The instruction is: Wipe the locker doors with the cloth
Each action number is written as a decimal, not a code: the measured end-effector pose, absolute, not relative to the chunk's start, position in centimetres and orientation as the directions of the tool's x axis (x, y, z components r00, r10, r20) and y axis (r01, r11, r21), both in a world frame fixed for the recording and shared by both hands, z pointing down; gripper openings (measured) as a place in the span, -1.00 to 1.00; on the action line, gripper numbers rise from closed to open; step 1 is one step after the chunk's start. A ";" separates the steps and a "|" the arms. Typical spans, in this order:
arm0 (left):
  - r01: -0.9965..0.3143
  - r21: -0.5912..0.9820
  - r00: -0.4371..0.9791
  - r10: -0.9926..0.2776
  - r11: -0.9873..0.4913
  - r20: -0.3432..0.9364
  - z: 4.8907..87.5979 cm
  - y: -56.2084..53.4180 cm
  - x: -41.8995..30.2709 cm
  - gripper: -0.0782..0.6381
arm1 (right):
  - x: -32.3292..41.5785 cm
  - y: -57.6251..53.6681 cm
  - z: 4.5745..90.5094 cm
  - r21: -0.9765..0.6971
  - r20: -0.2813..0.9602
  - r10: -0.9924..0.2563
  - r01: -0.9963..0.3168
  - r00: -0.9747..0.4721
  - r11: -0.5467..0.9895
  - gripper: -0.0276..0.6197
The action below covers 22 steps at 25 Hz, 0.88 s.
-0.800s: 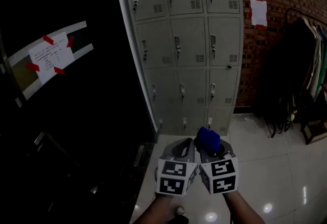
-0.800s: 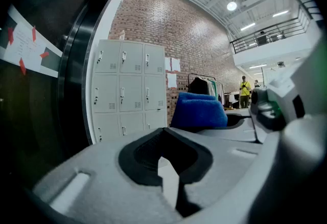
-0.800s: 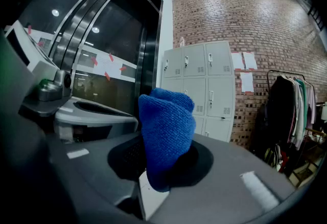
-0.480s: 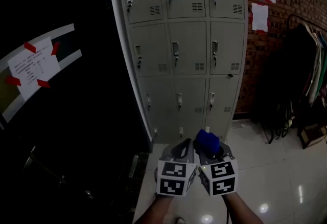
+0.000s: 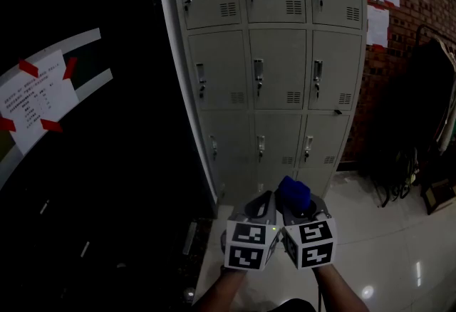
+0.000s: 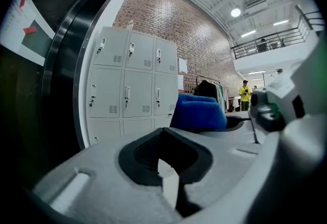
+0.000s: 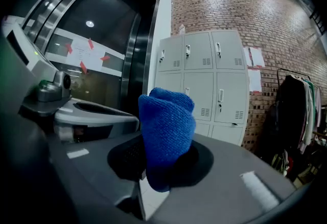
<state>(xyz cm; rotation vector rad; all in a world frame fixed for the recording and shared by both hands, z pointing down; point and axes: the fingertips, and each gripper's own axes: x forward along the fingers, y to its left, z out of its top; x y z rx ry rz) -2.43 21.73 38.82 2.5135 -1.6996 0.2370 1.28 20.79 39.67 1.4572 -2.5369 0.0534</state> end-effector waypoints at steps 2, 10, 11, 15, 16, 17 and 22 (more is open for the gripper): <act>-0.931 -0.006 0.358 -0.916 -0.365 0.183 38.9 20.2 -3.1 -0.78 | 0.5 19.3 40.0 0.071 0.205 -0.845 -0.853 -0.495 0.517 -0.65; -0.944 -0.020 0.319 -0.930 -0.328 0.181 39.1 12.0 -4.5 -0.78 | -1.0 11.2 40.9 0.062 0.199 -0.824 -0.832 -0.530 0.551 -0.65; -0.946 -0.024 0.315 -0.932 -0.324 0.180 39.1 10.8 -4.5 -0.78 | -1.0 9.9 40.8 0.062 0.195 -0.823 -0.830 -0.534 0.554 -0.65; -0.953 -0.031 0.292 -0.942 -0.301 0.169 38.7 5.1 -4.3 -0.78 | -0.6 3.9 40.2 0.061 0.180 -0.817 -0.823 -0.547 0.564 -0.65; -0.956 -0.027 0.283 -0.944 -0.292 0.167 38.6 3.6 -4.3 -0.78 | -0.5 2.4 40.0 0.061 0.179 -0.813 -0.818 -0.554 0.571 -0.65; -0.959 -0.025 0.275 -0.947 -0.283 0.167 38.6 2.2 -4.2 -0.78 | -0.5 1.0 39.9 0.062 0.178 -0.808 -0.813 -0.562 0.579 -0.65; -0.967 -0.045 0.239 -0.956 -0.250 0.172 38.2 -4.4 -4.0 -0.78 | -0.4 -5.7 39.2 0.059 0.167 -0.784 -0.788 -0.598 0.613 -0.65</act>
